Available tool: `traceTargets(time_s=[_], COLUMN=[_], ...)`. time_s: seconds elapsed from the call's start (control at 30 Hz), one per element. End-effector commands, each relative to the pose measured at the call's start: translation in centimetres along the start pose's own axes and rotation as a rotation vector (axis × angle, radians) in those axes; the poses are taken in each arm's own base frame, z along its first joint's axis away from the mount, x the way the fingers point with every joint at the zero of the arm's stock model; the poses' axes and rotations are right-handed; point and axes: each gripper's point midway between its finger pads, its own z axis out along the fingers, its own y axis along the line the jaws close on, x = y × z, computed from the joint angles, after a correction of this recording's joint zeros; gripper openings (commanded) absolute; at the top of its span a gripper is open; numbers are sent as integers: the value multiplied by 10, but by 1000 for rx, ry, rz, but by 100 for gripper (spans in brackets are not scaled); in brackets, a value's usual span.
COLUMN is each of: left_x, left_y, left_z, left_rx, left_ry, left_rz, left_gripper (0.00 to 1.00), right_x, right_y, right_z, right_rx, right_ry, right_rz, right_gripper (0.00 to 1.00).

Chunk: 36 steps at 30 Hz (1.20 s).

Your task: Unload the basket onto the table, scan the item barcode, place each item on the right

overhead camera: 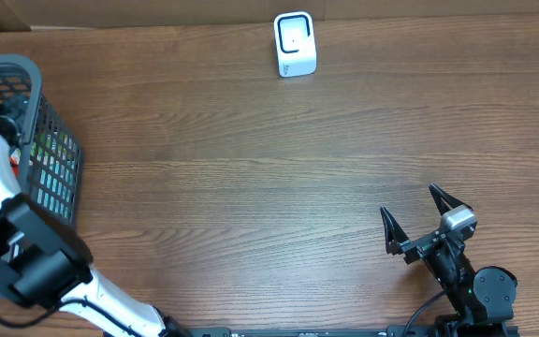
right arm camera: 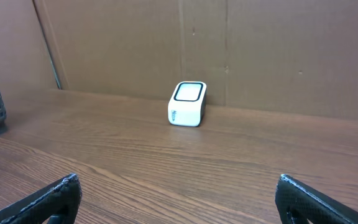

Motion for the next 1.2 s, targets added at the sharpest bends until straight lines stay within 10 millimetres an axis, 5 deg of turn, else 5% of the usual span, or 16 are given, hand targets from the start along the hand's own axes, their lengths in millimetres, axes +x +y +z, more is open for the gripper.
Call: traceTargets(time_s=[0.0,0.23,0.33,0.6,0.67,0.9,1.07,1.17], left_x=[6,30,41,67,78,90,80,46], left_y=[11,17,21,30,32,41,39,29], left_z=[28,72,81,117,123,121,107,73], left_rx=[-61,-79,-91,-136,-146,-188,-182,-146], left_ry=[16,86,123,178,207,254,236,141], left_rz=[-11,-6,-16,-162,-167,-158,-150,-141], left_gripper=[100,100,87,91,81,12,4,4], right_x=[3,3,3,3,3,3,3,3], right_y=[1,1,1,1,1,1,1,1], right_z=[0,0,0,0,0,0,0,0], right_rx=[-3,-3,-3,-3,-3,-3,-3,-3], right_ry=[1,1,1,1,1,1,1,1], right_rz=[0,0,0,0,0,0,0,0], right_gripper=[100,100,100,100,100,100,100,100])
